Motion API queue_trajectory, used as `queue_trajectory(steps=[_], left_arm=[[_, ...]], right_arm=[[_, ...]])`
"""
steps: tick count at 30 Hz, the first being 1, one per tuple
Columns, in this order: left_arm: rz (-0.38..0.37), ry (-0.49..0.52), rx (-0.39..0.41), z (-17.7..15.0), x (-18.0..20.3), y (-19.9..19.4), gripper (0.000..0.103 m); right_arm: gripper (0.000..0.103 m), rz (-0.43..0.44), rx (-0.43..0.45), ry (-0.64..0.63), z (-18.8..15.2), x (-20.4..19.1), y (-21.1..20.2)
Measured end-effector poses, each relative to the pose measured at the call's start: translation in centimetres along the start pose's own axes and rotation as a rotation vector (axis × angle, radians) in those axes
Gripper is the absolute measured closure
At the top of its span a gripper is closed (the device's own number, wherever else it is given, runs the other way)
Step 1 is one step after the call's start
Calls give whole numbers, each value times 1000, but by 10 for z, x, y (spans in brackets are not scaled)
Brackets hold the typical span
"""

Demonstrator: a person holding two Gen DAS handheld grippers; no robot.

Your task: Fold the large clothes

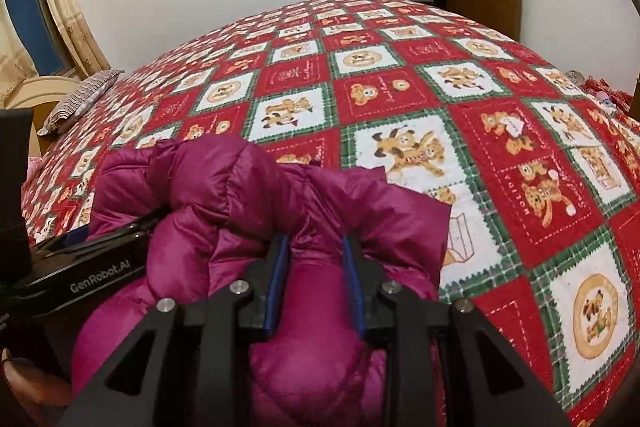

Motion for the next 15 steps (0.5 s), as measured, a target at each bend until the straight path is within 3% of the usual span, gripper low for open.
queue_trajectory(steps=[12,15], left_arm=[[20,-5,15,1,2,2,6],[-5,-22,3,1,-2,0,6]], right_arm=[[72,-14,28,4,-1,-2,4],[72,-4,27,8,1,-1,4]])
Point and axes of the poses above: each gripper's, at about its wrist camera, not at the fingertips, and y roughly the way its jaws point, x to its right, z to its top, the point moved 3 cm from there along y, roughly the way its jaws point, and after that the axes turned 2 degrees about z, right-handed, at the moved point
